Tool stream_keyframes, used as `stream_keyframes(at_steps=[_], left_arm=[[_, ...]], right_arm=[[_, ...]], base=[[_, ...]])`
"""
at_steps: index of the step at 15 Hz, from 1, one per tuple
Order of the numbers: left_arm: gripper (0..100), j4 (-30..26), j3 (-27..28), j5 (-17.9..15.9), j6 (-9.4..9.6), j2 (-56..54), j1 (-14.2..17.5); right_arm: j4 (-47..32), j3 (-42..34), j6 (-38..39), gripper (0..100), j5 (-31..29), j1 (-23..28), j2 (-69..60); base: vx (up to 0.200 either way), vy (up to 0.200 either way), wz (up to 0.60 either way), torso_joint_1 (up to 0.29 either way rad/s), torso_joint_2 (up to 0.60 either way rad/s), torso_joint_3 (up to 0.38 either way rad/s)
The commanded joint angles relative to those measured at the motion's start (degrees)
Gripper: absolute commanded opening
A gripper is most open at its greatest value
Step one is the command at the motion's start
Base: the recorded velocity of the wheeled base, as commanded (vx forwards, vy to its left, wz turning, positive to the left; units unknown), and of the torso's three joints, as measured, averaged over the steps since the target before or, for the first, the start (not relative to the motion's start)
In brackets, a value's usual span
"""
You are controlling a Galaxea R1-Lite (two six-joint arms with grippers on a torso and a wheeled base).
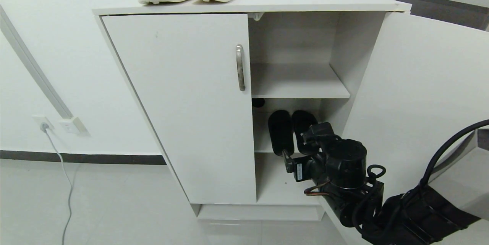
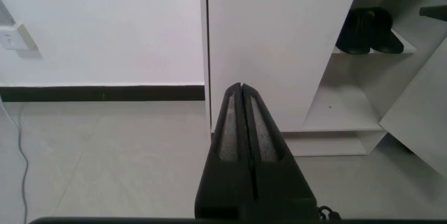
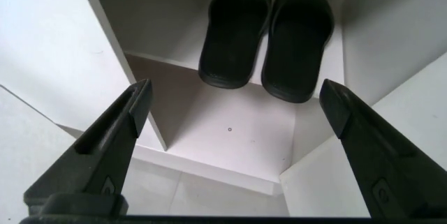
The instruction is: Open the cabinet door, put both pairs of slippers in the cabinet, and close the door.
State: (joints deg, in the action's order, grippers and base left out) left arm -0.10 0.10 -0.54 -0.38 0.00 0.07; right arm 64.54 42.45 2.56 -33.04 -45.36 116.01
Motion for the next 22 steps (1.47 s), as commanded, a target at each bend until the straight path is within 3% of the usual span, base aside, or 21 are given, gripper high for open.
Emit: stream_keyframes(at_steps=[1, 19, 22], left_arm=[[0, 0.0, 0.0, 0.0, -0.06, 0.1, 0.0], [0, 0.0, 0.0, 0.1, -0.15, 0.1, 0.0], [0, 0.0, 0.0, 0.1, -0.15, 0.1, 0.0]], right_arm=[[0.1, -0.1, 0.0, 100, 0.0, 0.0, 0.3], [0.8, -1.7, -0.2, 100, 0.0, -0.3, 0.2], [5.2, -3.3, -3.5, 100, 0.0, -0.2, 0.8]], base=[[0.000, 0.000, 0.00, 0.000, 0.00, 0.000], [0.000, 0.189, 0.00, 0.002, 0.00, 0.003], [0.000, 0.067, 0.00, 0.001, 0.00, 0.004]])
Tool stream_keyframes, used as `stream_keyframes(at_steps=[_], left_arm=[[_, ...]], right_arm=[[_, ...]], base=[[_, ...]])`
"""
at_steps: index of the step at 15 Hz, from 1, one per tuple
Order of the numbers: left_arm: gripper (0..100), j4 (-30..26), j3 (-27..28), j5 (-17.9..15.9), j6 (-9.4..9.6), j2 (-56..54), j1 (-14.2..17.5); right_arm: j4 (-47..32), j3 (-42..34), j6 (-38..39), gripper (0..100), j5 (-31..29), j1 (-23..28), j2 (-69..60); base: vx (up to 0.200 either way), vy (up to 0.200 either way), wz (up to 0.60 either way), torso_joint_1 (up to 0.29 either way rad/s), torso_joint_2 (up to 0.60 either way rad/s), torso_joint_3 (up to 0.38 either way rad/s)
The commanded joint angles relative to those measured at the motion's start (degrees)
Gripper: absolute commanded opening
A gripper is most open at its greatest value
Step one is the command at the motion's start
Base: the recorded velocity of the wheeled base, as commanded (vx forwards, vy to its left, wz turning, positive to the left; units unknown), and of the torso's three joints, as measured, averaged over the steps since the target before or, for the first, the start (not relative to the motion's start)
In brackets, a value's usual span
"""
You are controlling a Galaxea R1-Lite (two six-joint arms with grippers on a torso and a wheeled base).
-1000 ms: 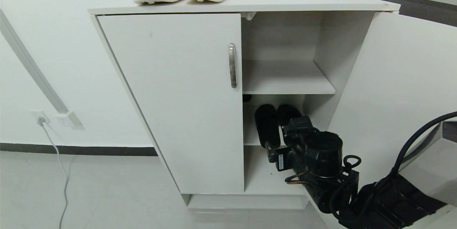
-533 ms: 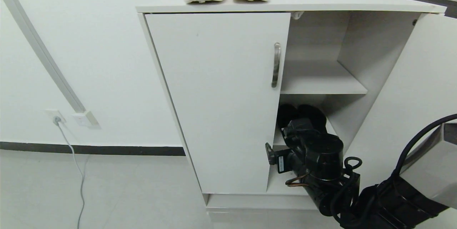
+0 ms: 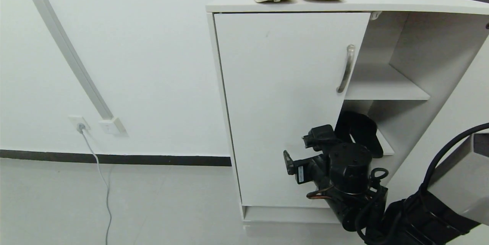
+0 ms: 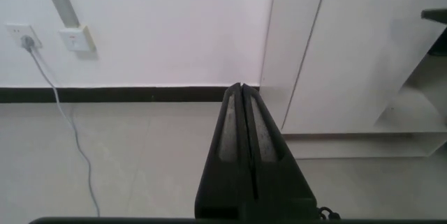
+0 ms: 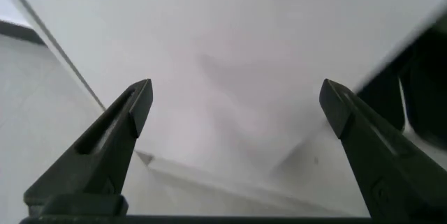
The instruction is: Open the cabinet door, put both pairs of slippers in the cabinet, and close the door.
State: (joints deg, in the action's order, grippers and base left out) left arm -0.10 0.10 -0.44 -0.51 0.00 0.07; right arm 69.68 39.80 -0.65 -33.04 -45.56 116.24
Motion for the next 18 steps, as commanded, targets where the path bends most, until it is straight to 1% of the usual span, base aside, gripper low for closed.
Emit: stream_keyframes(at_steps=[1, 3, 14, 16, 18], left_arm=[[0, 0.0, 0.0, 0.0, -0.10, 0.1, 0.0], [0, 0.0, 0.0, -0.1, -0.10, 0.1, 0.0], [0, 0.0, 0.0, 0.1, -0.10, 0.1, 0.0], [0, 0.0, 0.0, 0.1, -0.10, 0.1, 0.0], [0, 0.0, 0.0, 0.2, -0.19, 0.1, 0.0]], right_arm=[[2.1, -1.1, -1.2, 100, 0.1, 0.1, 1.3], [3.4, -1.4, -1.5, 100, 0.2, 0.1, 1.9], [4.2, -1.5, -2.5, 100, 0.0, -0.6, 1.4], [4.3, -1.9, -3.1, 100, 0.0, -1.2, 0.7], [4.3, -2.3, -3.2, 100, 0.0, -1.9, 0.0]], base=[[0.000, 0.000, 0.00, 0.000, 0.00, 0.000], [0.000, 0.000, 0.00, 0.000, 0.00, 0.000], [0.000, 0.000, 0.00, 0.000, 0.00, 0.000], [0.000, 0.000, 0.00, 0.002, -0.19, -0.190], [0.000, 0.000, 0.00, 0.010, -0.16, -0.342]])
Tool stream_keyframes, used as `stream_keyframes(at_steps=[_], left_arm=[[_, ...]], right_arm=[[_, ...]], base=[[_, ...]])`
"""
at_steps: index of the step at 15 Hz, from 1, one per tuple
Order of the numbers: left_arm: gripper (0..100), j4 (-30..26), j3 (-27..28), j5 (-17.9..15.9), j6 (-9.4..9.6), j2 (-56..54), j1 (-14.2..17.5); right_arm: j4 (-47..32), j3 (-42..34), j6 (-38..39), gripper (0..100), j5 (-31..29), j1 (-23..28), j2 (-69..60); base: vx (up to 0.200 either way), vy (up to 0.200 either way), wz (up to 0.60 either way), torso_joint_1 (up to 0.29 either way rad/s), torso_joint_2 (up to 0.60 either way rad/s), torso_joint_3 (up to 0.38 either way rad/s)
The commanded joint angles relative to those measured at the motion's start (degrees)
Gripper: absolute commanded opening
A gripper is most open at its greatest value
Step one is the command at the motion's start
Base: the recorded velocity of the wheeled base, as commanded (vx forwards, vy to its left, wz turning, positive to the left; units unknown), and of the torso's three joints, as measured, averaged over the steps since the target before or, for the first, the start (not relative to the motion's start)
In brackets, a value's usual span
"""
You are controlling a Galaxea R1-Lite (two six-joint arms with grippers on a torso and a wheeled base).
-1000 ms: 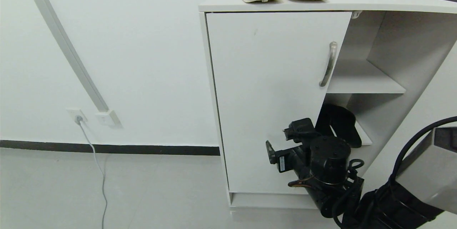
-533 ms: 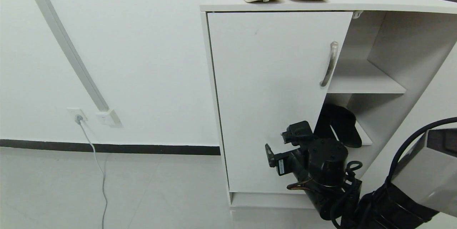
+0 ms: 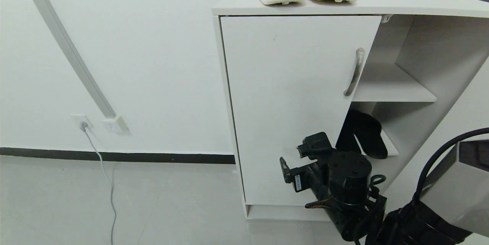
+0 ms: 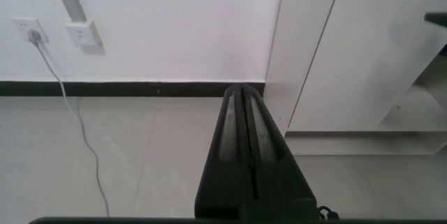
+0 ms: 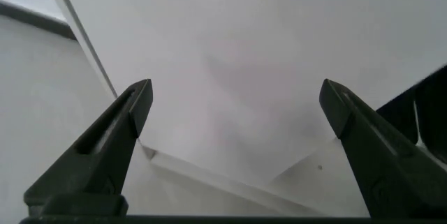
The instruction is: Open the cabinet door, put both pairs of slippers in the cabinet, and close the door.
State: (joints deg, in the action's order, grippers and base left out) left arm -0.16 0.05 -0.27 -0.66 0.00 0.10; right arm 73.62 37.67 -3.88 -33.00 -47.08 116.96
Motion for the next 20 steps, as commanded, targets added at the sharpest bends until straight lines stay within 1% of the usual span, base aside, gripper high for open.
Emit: stream_keyframes(at_steps=[1, 6, 13, 20], left_arm=[[0, 0.1, 0.0, 0.0, -0.04, 0.1, 0.0], [0, 0.1, 0.0, 0.0, -0.04, 0.1, 0.0], [0, 0.1, 0.0, 0.0, -0.04, 0.1, 0.0], [0, 0.1, 0.0, 0.0, -0.04, 0.1, 0.0]], right_arm=[[0.3, -0.1, 0.0, 100, 0.0, -0.6, -1.3], [0.1, -0.8, -0.3, 100, 0.0, -1.3, -2.5], [0.1, -1.3, -0.3, 100, 0.0, -1.2, -2.3], [0.1, -1.4, -0.3, 100, 0.0, -1.3, -2.2]], base=[[0.000, 0.000, 0.00, 0.051, -0.46, -0.383], [0.000, 0.000, 0.00, 0.073, -0.49, -0.356], [0.000, 0.000, 0.00, 0.145, -0.47, -0.332], [0.000, 0.000, 0.60, 0.186, -0.50, -0.315]])
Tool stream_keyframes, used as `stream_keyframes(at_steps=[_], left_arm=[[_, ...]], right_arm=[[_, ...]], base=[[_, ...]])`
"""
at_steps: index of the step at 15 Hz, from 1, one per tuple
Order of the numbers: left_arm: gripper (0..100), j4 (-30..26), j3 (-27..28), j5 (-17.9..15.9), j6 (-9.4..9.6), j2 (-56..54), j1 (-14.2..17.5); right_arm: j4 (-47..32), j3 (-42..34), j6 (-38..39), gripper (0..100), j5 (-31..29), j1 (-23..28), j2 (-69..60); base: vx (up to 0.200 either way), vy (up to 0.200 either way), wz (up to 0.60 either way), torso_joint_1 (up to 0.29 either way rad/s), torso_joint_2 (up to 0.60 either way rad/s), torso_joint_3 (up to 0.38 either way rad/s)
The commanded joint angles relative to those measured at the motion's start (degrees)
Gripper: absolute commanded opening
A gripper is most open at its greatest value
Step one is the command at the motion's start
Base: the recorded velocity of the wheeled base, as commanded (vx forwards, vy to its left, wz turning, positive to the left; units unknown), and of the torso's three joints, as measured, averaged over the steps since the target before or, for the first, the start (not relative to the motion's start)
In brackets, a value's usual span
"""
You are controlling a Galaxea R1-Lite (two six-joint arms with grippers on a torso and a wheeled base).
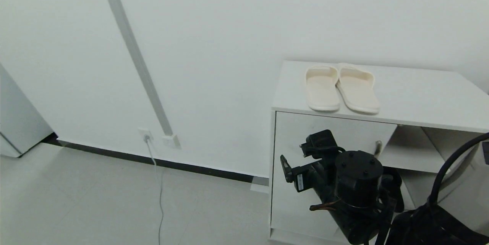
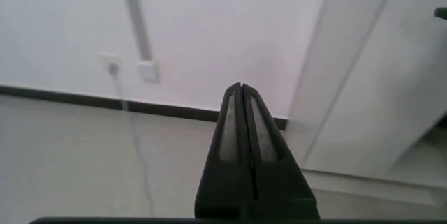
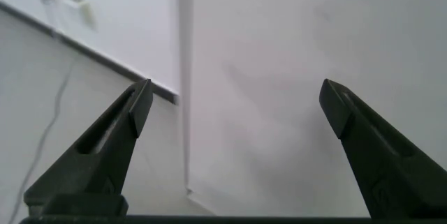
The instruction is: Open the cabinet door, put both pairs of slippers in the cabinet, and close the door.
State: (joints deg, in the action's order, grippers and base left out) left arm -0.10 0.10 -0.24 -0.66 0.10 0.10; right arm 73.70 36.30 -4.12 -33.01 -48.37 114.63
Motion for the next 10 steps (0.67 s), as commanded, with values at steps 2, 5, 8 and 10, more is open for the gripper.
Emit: stream_keyframes(at_steps=[2, 5, 8, 10], left_arm=[[0, 0.0, 0.0, 0.0, -0.04, 0.0, 0.0], [0, 0.0, 0.0, 0.0, 0.04, 0.0, 0.0], [0, 0.0, 0.0, 0.0, -0.04, 0.0, 0.0], [0, 0.0, 0.0, 0.0, 0.04, 0.0, 0.0]], right_arm=[[0.3, -0.1, 0.0, 100, 0.0, 0.1, 0.2], [0.5, -0.5, 0.0, 100, 0.1, 0.0, 0.2], [0.6, -0.6, -0.1, 100, 0.1, 0.0, 0.2], [0.6, -0.6, -0.1, 100, 0.1, 0.0, 0.2]], base=[[0.000, 0.000, 0.60, 0.217, -0.52, -0.308], [0.000, 0.000, 0.00, 0.225, -0.54, -0.310], [0.000, 0.000, 0.00, 0.076, -0.17, -0.105], [0.000, 0.000, 0.00, 0.011, -0.03, -0.013]])
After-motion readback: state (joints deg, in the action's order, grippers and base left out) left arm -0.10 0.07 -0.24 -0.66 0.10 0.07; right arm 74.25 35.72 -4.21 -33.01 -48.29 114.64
